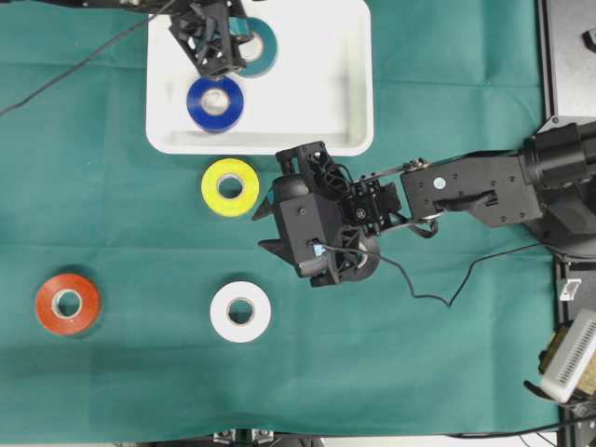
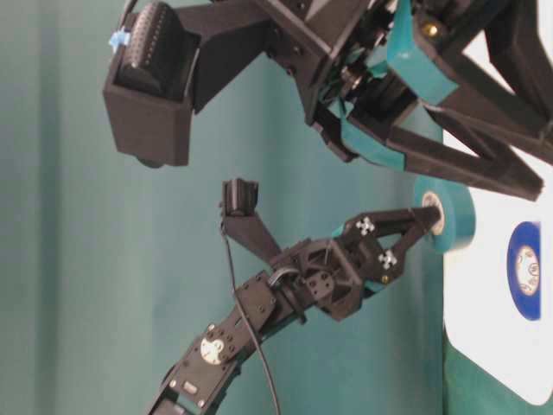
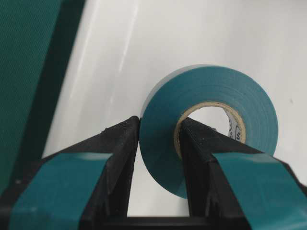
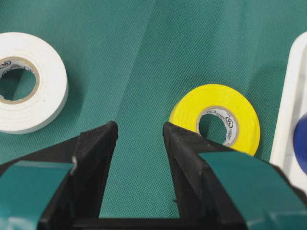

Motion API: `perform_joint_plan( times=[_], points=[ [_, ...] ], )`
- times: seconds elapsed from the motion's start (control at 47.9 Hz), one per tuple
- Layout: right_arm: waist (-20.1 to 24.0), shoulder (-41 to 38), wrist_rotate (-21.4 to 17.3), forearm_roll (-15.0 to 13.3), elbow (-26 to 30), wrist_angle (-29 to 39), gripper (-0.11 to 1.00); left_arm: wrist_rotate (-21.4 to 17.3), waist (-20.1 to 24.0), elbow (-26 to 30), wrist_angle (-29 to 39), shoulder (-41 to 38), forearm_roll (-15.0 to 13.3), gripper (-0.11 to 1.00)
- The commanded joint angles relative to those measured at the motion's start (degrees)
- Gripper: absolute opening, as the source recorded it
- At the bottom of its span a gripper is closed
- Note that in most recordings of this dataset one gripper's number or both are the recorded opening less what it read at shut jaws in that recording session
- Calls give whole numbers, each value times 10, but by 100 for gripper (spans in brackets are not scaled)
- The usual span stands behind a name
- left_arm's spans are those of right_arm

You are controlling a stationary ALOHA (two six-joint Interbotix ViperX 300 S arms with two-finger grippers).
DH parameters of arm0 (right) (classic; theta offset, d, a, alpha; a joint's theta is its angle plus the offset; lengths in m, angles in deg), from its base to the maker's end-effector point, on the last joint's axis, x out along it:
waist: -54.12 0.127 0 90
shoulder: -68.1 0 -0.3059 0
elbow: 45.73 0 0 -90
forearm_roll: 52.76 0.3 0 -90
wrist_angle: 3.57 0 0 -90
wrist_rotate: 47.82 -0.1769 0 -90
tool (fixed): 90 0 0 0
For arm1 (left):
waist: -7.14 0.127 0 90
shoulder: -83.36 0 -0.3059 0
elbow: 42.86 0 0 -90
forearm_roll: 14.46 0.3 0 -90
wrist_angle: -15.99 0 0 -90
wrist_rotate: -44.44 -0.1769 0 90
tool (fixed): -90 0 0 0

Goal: Put the tape alternately from left to right into the white case.
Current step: 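Lower the teal roll into the tray's upper area and release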

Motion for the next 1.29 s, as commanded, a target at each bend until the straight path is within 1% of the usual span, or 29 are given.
perform_joint_plan(
  times=[0.0, 0.23, 0.418, 0.647, 0.71, 0.772, 0.835, 0.919, 0.939, 0.96, 1.044, 1.273],
  points=[
    [2, 11, -1, 0, 5, -5, 50, 1, 6, 28, -11, 3, -1, -4],
    [2, 11, -1, 0, 4, -5, 50, 0, 18, 36, -19, -15, 0, -4],
    [2, 11, -1, 0, 4, -5, 50, -21, 17, 33, -18, -17, -1, -4],
    [1, 11, -1, 0, 4, -5, 50, -25, 15, 34, -18, -16, -1, -3],
    [1, 11, -1, 0, 4, -5, 50, -25, 13, 33, -18, -15, -1, 5],
    [2, 11, -1, -1, 4, -5, 50, -25, 12, 31, -19, -14, -1, 17],
    [1, 11, -1, 0, 4, -5, 50, -25, 12, 29, -18, -12, -1, 32],
    [1, 11, -1, 0, 4, -5, 50, -25, 12, 27, -19, -10, -1, 58],
    [2, 11, -1, 0, 4, -5, 50, -25, 12, 27, -18, -9, -1, 63],
    [1, 11, -1, 0, 4, -6, 50, -25, 12, 27, -19, -9, -1, 66],
    [2, 11, -1, 0, 4, -5, 50, -25, 11, 25, -19, -6, -1, 62],
    [1, 11, -1, 0, 4, -5, 50, -25, 11, 23, -19, -1, -1, 62]
  ],
)
